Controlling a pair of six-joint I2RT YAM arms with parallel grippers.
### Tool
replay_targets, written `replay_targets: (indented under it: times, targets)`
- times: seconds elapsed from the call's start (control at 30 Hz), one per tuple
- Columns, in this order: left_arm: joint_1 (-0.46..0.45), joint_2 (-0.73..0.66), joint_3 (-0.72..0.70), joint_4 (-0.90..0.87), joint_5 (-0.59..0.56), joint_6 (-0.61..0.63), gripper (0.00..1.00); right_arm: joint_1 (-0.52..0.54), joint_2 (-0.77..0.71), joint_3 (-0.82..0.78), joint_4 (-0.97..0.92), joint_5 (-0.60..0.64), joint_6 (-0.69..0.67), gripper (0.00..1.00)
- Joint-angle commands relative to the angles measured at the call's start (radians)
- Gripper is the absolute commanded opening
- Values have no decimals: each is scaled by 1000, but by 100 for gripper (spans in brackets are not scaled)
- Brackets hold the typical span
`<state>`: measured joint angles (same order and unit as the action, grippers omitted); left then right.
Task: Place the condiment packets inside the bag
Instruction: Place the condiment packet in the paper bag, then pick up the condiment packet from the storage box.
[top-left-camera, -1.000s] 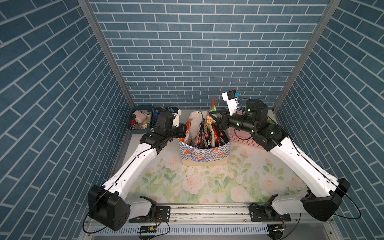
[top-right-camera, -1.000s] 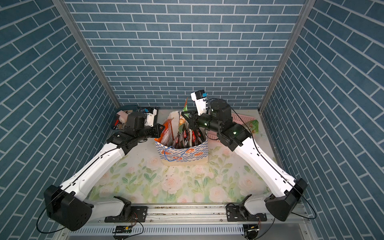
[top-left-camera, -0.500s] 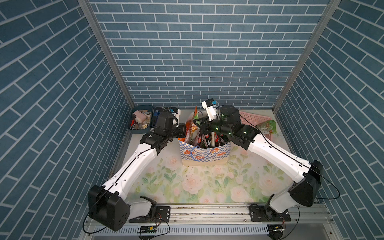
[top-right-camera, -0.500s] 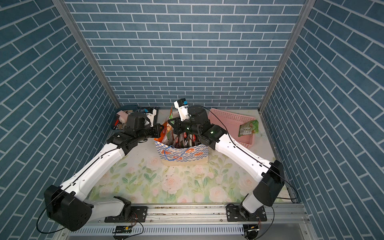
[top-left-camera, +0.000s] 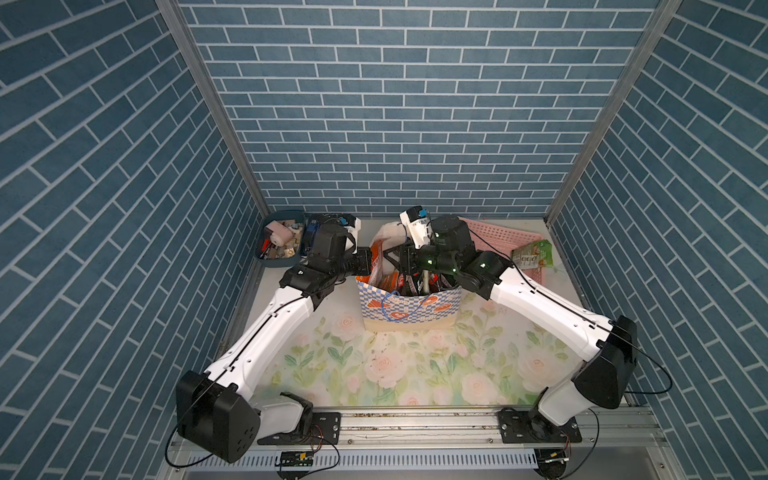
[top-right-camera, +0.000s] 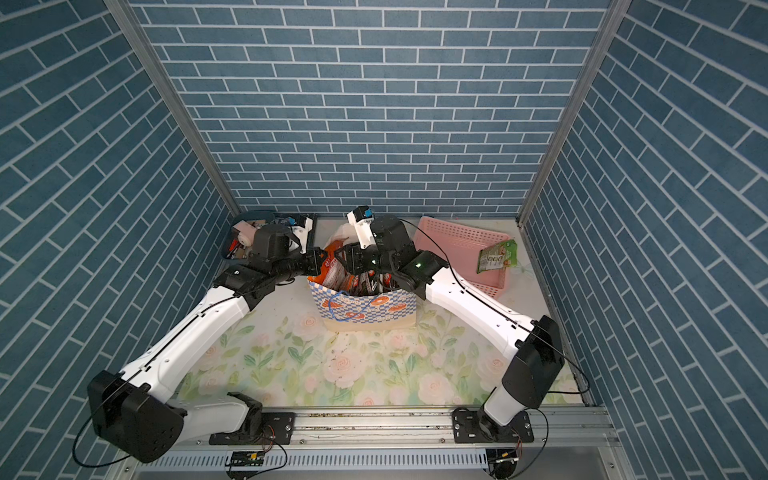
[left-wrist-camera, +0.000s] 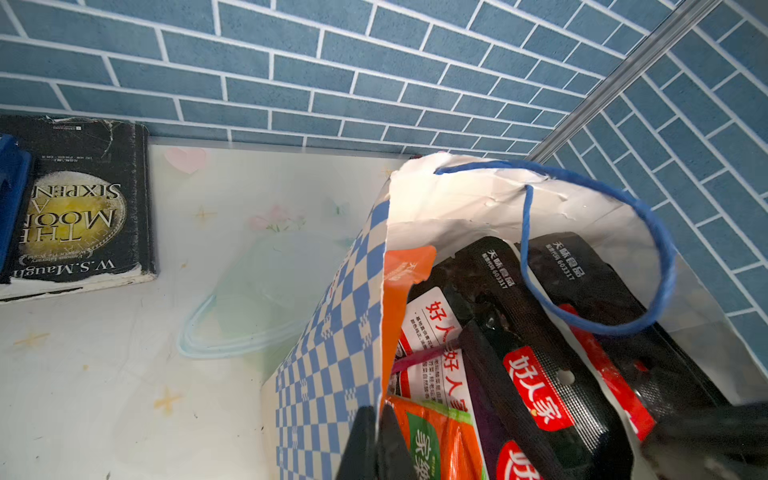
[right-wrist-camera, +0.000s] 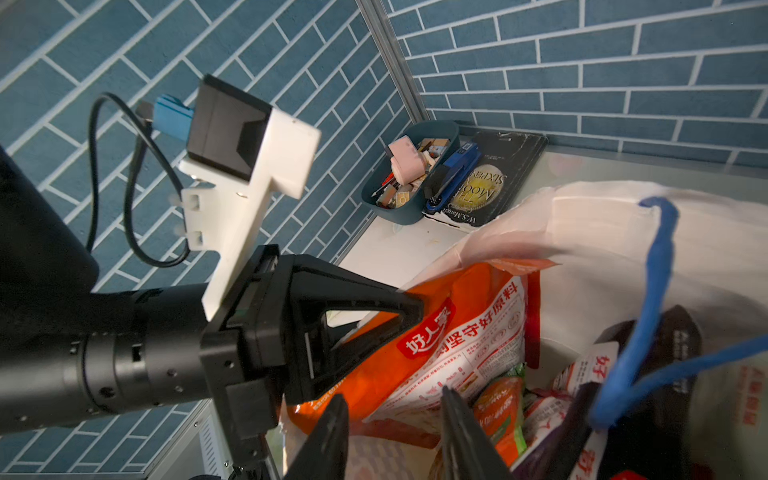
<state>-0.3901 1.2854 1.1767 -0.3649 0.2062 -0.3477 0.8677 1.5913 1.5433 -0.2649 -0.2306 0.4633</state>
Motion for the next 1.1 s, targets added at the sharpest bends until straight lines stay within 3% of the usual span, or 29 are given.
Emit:
replay_targets:
  times: [0.0, 0.17, 0.33, 0.47, 0.57, 0.77, 1.07]
  targets:
    - [7, -14, -12, 1, 8, 4, 5, -26, -53, 70, -109, 53, -71, 47]
    - [6, -15, -6, 2, 12, 4, 5, -282, -167, 49, -239, 57, -103, 54]
    - [5, -19, -8, 5, 22, 3, 5, -724, -209, -73, -333, 75, -253, 69]
    - [5, -22, -6, 4, 28, 1, 5, -1060, -164, -207, -251, 8, -297, 75]
    - [5, -27, -9, 8, 27, 1, 5, -1231, -69, -271, -168, -120, -287, 77]
    - [6, -27, 3, 6, 36, 4, 5, -1309, 126, -274, -71, -268, -256, 73]
    - [5, -18, -5, 10, 27, 10, 5, -1309, 169, -328, 128, -409, -125, 65]
